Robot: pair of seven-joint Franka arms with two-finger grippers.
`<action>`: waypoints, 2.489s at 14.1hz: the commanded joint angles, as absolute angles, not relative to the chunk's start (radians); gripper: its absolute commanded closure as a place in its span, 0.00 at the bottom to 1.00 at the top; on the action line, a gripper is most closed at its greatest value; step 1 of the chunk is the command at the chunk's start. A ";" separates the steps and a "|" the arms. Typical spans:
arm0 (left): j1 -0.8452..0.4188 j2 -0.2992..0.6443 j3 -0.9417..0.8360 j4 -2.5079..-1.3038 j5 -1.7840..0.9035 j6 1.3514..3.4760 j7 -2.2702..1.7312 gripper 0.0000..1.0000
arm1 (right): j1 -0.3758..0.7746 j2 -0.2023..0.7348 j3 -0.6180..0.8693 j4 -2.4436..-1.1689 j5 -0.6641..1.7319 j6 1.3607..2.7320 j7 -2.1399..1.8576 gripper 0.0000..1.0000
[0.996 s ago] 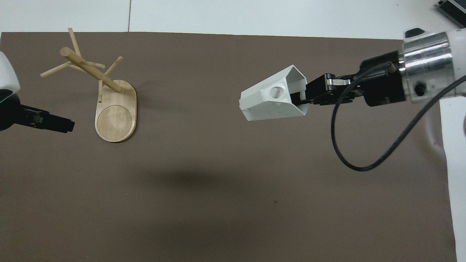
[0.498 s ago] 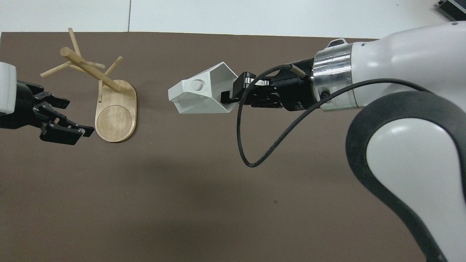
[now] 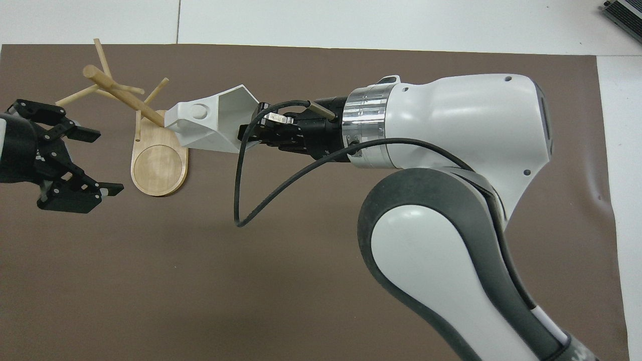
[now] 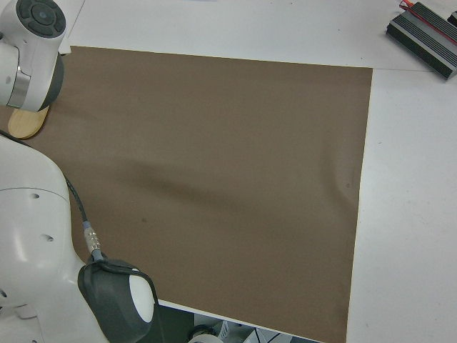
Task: Hang cup on rack
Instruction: 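Grasp the cup with the left gripper while the right gripper holds it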
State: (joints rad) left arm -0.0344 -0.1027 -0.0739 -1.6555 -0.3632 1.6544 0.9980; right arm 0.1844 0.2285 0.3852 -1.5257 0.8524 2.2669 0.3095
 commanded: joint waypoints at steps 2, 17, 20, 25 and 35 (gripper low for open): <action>-0.064 -0.127 -0.074 -1.709 -0.423 1.753 1.034 0.00 | 0.166 0.226 0.387 -1.531 0.881 2.203 0.301 1.00; -0.176 -0.232 -0.072 -1.985 -0.690 2.115 1.268 0.00 | 0.173 0.216 0.385 -1.537 0.881 2.138 0.290 1.00; -0.189 -0.230 -0.072 -1.983 -0.704 2.126 1.278 0.00 | 0.175 0.212 0.387 -1.542 0.877 2.135 0.296 1.00; -0.205 -0.229 -0.072 -1.988 -0.721 2.143 1.284 0.00 | 0.173 0.213 0.387 -1.540 0.877 2.135 0.298 1.00; -0.209 -0.232 -0.069 -1.993 -0.721 2.137 1.278 1.00 | 0.173 0.213 0.385 -1.540 0.867 2.137 0.313 1.00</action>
State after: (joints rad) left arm -0.1971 -0.2086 -0.0835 -1.9622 -0.6985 2.1208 1.2773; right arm 0.1776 0.2310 0.3804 -1.5248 0.8523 2.1414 0.3017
